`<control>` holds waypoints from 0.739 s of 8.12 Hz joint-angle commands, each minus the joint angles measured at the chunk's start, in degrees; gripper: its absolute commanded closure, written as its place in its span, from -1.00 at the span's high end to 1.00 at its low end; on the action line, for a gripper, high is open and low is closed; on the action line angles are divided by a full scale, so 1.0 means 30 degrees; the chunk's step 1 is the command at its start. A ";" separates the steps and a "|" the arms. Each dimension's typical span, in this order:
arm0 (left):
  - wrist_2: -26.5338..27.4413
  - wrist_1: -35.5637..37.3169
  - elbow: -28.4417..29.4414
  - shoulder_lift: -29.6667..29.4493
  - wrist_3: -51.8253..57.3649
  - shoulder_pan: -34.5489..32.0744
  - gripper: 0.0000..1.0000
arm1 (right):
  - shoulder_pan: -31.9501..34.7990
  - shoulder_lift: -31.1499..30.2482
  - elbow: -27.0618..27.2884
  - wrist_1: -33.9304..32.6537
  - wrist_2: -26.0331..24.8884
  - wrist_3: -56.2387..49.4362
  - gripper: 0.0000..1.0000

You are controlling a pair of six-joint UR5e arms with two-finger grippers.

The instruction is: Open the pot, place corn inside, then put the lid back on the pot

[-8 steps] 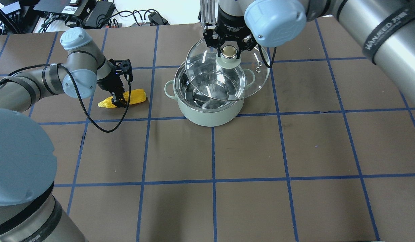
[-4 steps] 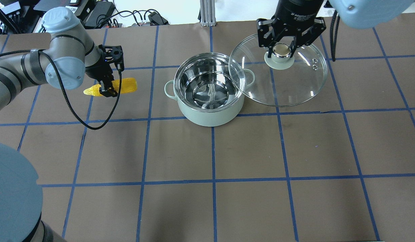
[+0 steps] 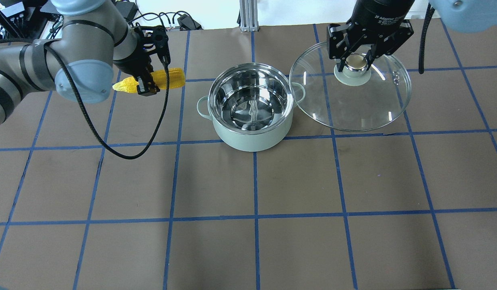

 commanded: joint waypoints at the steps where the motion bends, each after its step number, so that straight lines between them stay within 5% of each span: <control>1: -0.0079 0.1902 0.0111 0.0234 -0.3075 -0.3059 -1.00 | 0.0001 -0.0057 0.0077 0.0003 0.0009 -0.0047 -0.33; 6: -0.1455 0.5825 0.0316 -0.1872 -0.6841 -0.5323 -1.00 | 0.0001 -0.0116 0.0077 -0.0027 0.0038 -0.0047 -0.32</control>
